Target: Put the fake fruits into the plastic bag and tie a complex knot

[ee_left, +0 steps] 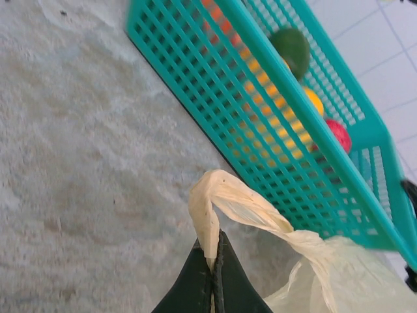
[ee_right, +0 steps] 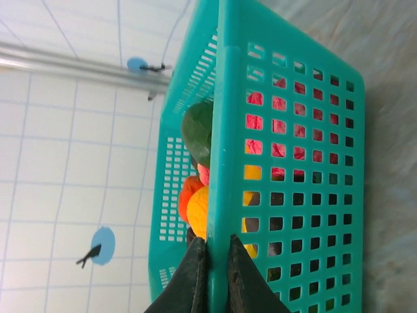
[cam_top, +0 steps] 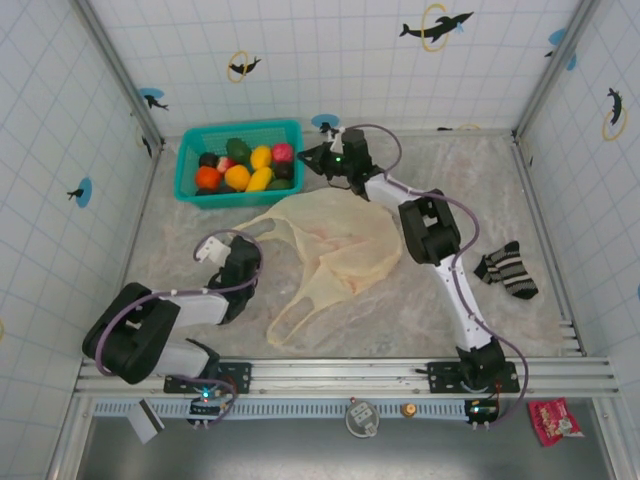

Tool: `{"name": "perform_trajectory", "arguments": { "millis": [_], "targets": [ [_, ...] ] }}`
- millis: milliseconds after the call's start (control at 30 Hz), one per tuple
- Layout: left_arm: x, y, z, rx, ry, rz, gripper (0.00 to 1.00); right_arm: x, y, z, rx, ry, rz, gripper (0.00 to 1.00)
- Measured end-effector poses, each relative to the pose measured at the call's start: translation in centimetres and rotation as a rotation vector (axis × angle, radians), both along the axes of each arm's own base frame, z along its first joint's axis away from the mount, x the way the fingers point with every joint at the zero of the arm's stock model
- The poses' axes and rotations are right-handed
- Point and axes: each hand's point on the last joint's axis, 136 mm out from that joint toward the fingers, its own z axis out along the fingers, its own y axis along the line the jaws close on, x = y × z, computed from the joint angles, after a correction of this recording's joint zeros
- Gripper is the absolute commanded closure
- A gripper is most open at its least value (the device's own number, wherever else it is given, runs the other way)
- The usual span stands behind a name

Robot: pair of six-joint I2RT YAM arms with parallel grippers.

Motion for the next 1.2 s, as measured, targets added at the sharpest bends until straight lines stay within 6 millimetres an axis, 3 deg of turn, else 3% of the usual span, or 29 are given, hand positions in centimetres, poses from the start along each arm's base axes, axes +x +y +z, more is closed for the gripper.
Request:
{"name": "perform_trajectory", "arguments": {
  "millis": [167, 267, 467, 600, 733, 900, 1000, 1200],
  "targets": [
    [1.4, 3.5, 0.7, -0.005, -0.012, 0.103, 1.00, 1.6, -7.1, -0.7, 0.005, 0.039, -0.119, 1.00],
    [2.5, 5.6, 1.2, -0.014, -0.024, 0.169, 1.00, 1.1, -13.0, -0.5, -0.011, 0.061, -0.219, 1.00],
    [4.1, 9.1, 2.4, -0.038, -0.059, 0.263, 1.00, -3.4, -26.0, 2.2, -0.053, 0.054, -0.482, 1.00],
    [4.1, 10.8, 2.5, -0.048, -0.064, 0.305, 1.00, -8.8, -32.9, 3.2, -0.095, 0.050, -0.689, 1.00],
    [4.2, 10.6, 2.6, -0.057, -0.068, 0.289, 1.00, -14.7, -36.2, 2.5, -0.155, 0.071, -0.851, 1.00],
    [4.3, 10.2, 3.0, -0.070, -0.094, 0.261, 1.00, -22.6, -39.8, 0.1, -0.195, 0.113, -1.055, 1.00],
    [4.4, 9.9, 3.2, -0.081, -0.105, 0.244, 1.00, -25.5, -41.8, -0.8, -0.194, 0.124, -1.163, 1.00],
    [4.6, 9.4, 3.4, -0.106, -0.127, 0.213, 1.00, -28.2, -45.4, -1.1, -0.159, 0.122, -1.339, 1.00]
  ]
}}
